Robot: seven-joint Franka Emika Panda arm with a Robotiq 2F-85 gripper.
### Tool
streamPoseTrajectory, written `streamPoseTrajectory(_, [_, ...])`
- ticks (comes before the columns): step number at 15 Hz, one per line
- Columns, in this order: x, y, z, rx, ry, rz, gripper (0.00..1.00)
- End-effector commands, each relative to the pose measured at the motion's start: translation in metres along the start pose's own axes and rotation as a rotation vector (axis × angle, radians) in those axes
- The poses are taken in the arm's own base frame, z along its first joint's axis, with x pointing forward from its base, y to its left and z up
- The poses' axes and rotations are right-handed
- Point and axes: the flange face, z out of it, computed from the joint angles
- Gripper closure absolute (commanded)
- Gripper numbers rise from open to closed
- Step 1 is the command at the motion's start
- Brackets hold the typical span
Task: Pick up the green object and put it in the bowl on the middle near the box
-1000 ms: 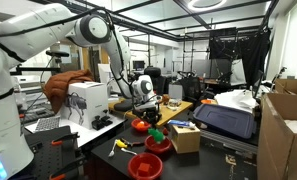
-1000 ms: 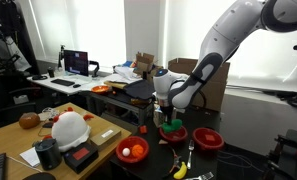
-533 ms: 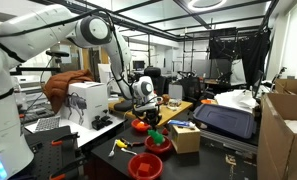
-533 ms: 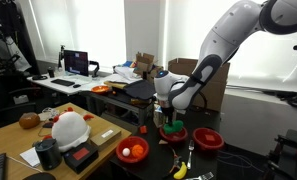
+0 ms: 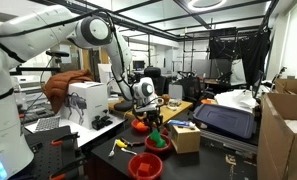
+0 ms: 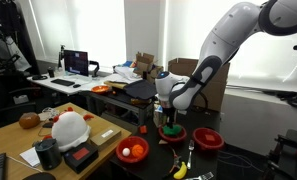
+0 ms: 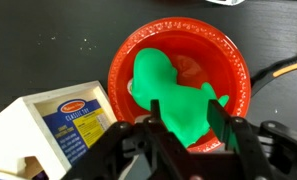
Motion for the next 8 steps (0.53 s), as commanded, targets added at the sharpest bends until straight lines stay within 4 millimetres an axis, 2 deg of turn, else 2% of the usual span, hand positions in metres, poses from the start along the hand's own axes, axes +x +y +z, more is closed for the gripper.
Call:
streamPoseTrajectory(1, [-0.002,0.009,-0.004,0.001,-0.008,0.017,0.15])
streamPoseTrajectory(3, [-0.004,0.013,-0.008,-0.004,-0.006,0.019,0.02])
streamPoseTrajectory(8, [-0.013,0.027,-0.039,0.005,-0.002,0.02,0.0])
